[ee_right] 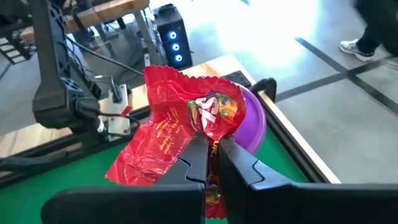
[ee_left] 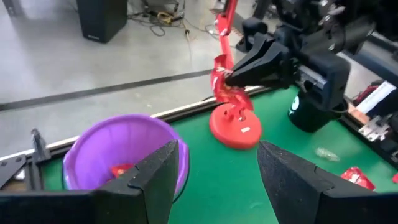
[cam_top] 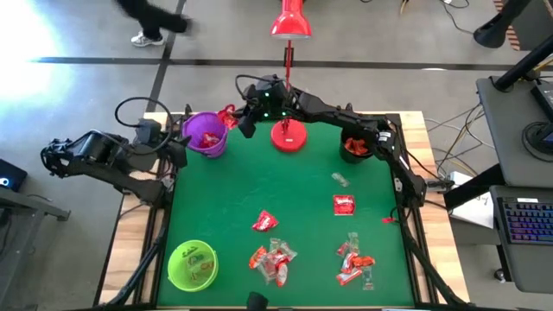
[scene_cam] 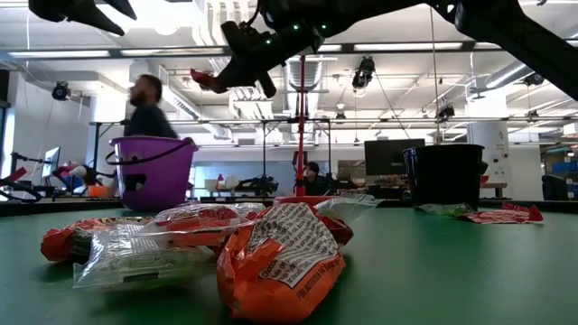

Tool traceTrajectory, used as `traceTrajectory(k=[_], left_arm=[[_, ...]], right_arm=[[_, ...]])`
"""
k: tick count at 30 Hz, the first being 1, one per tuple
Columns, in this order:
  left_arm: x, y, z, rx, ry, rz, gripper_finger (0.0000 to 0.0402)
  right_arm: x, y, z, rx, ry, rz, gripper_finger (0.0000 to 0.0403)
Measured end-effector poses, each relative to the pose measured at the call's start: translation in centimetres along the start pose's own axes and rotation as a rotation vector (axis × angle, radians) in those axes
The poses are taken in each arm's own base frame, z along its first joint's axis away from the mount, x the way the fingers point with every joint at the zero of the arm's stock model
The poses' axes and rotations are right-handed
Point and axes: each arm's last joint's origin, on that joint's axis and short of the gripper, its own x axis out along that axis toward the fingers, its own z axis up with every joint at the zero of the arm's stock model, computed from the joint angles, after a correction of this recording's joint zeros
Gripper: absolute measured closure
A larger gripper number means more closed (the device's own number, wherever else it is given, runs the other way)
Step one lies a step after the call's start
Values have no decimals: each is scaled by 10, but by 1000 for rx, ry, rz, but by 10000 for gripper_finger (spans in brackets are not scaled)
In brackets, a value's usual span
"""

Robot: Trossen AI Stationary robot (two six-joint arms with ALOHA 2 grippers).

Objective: Sort candy
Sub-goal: Put the red candy into the violet bucket

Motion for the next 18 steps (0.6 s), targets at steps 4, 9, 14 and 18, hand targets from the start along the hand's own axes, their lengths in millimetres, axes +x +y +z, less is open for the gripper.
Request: traceTrajectory(k=[4,9,14,18], left_arm=[[2,-3,3,21,5,-25,201],[4,-1,5,5,6,-3,201],[10,0,6,-29,59,-22,201],[21,0,5,-6,61,8,201]], right_arm=[[1,5,0,-5,-4,13,392],[4,18,-2,-15,0,46,392],[6,30,-4,-23,6,69,392],[6,34,-4,-27,7,75,392]])
